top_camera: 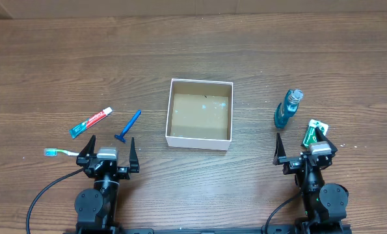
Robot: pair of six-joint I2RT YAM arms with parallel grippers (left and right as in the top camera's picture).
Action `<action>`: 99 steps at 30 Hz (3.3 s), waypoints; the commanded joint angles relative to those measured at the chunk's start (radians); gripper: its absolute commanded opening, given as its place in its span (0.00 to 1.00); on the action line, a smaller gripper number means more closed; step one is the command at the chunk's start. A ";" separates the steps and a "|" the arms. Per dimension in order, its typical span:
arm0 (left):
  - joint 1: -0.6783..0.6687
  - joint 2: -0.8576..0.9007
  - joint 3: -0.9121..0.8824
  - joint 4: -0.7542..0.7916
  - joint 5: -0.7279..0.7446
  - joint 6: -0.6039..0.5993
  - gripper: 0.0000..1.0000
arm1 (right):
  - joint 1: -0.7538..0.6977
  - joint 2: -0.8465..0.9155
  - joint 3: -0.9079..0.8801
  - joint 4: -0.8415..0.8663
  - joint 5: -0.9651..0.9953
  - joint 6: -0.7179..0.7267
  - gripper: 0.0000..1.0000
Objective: Pack container
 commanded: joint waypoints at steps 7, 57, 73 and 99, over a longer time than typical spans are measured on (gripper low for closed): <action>0.006 -0.010 -0.003 0.001 0.015 0.016 1.00 | 0.002 -0.009 -0.002 0.006 -0.006 -0.007 1.00; 0.006 -0.010 -0.003 0.001 0.015 0.016 1.00 | 0.002 -0.009 -0.002 0.006 -0.006 -0.007 1.00; 0.006 -0.010 -0.003 0.001 0.018 0.006 1.00 | 0.002 -0.008 -0.002 0.016 -0.010 0.008 1.00; 0.005 0.790 0.851 -0.470 0.008 -0.143 1.00 | -0.006 1.140 1.078 -0.470 0.012 0.219 1.00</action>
